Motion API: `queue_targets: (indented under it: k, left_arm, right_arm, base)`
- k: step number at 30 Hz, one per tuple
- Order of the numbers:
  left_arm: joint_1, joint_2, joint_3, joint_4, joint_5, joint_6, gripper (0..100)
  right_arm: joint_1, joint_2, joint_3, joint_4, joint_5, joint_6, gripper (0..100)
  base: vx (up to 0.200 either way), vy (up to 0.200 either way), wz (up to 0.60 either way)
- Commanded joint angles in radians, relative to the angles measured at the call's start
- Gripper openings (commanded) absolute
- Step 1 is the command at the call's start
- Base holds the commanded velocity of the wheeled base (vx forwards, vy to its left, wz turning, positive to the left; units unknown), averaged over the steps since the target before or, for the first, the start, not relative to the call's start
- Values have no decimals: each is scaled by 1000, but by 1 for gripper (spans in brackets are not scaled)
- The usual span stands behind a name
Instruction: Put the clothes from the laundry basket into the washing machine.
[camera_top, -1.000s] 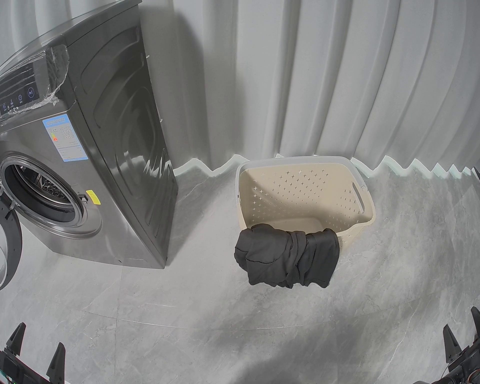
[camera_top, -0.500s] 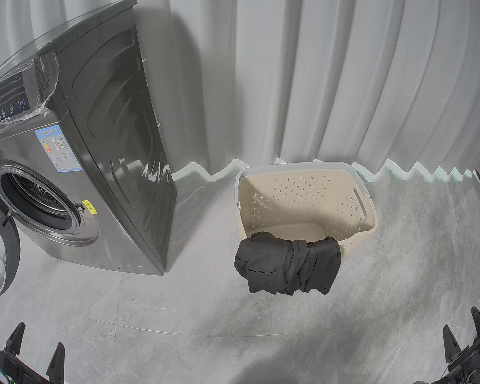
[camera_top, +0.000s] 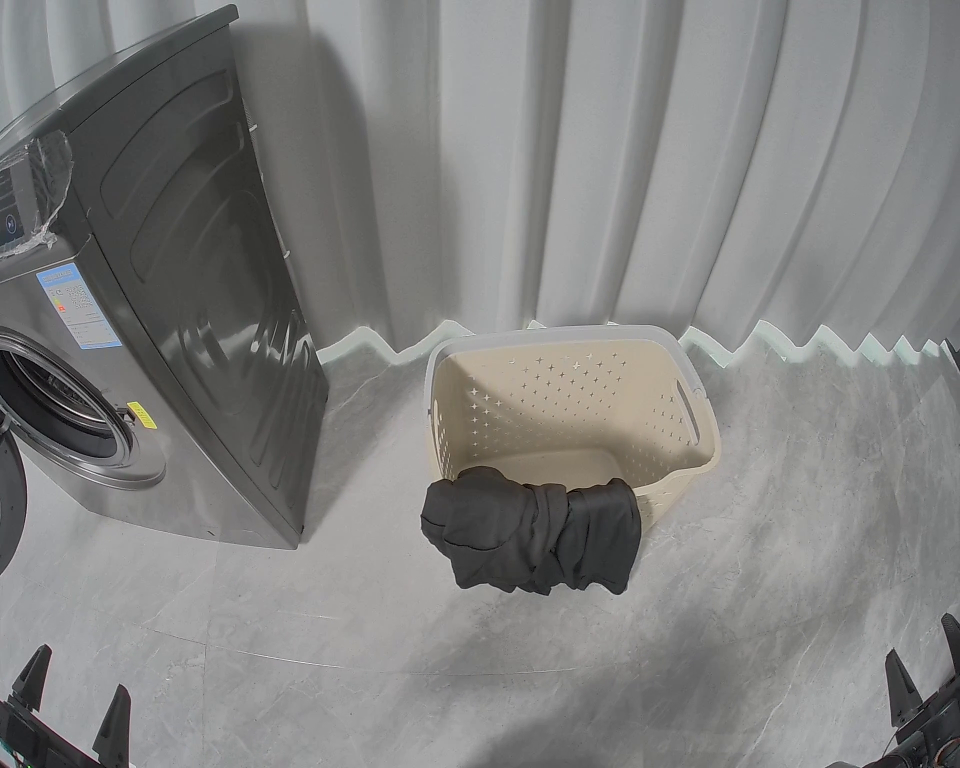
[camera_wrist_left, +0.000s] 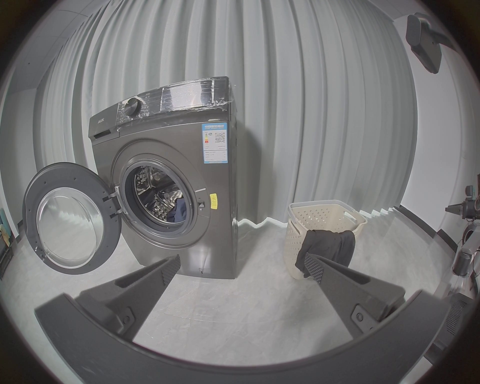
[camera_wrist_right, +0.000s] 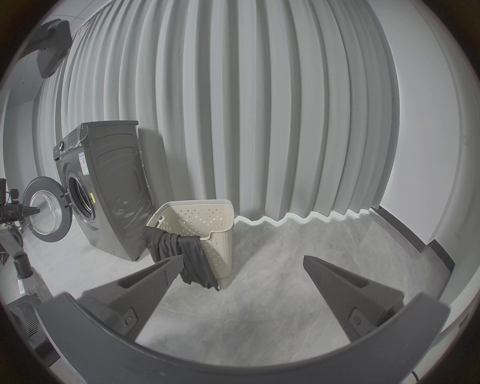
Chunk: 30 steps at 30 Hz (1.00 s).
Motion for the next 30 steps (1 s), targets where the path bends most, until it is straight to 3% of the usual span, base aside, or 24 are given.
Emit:
queue_targets:
  k: [1, 9, 14, 19, 21, 23, 25, 26, 27, 30]
  left_arm:
    - [0, -12, 16, 0, 0, 0, 100]
    - [0, -12, 16, 0, 0, 2, 100]
    - [0, -12, 16, 0, 0, -3, 100]
    - [0, -12, 16, 0, 0, -2, 100]
    - [0, -12, 16, 0, -2, 2, 100]
    - [0, -12, 16, 0, -2, 0, 100]
    - [0, -12, 16, 0, 0, 0, 100]
    - [0, -12, 16, 0, 0, 0, 100]
    - [0, -12, 16, 0, 0, -2, 100]
    - [0, -12, 16, 0, 0, -2, 100]
  right_arm:
    - [0, -8, 15, -2, 1, -1, 100]
    - [0, -9, 15, 0, 4, -9, 100]
    - [0, -9, 7, -3, 27, -39, 100]
    - [9, 97, -200, -20, 65, -36, 100]
    - [15, 190, -197, -10, 76, -36, 100]
    - [20, 327, -162, 0, 126, -30, 100]
    - [23, 494, -136, -17, 208, -1, 100]
    - [23, 494, -136, -17, 208, -1, 100]
    - [23, 627, -131, -31, 269, 19, 100]
    - [37, 819, -131, -91, 292, 17, 100]
  base:
    - [0, 0, 0]
    - [25, 0, 0]
    - [80, 0, 0]
    - [0, 0, 0]
    - [0, 0, 0]
    - [0, 0, 0]
    - [0, 0, 0]
    - [0, 0, 0]
    - [0, 0, 0]
    - [0, 0, 0]
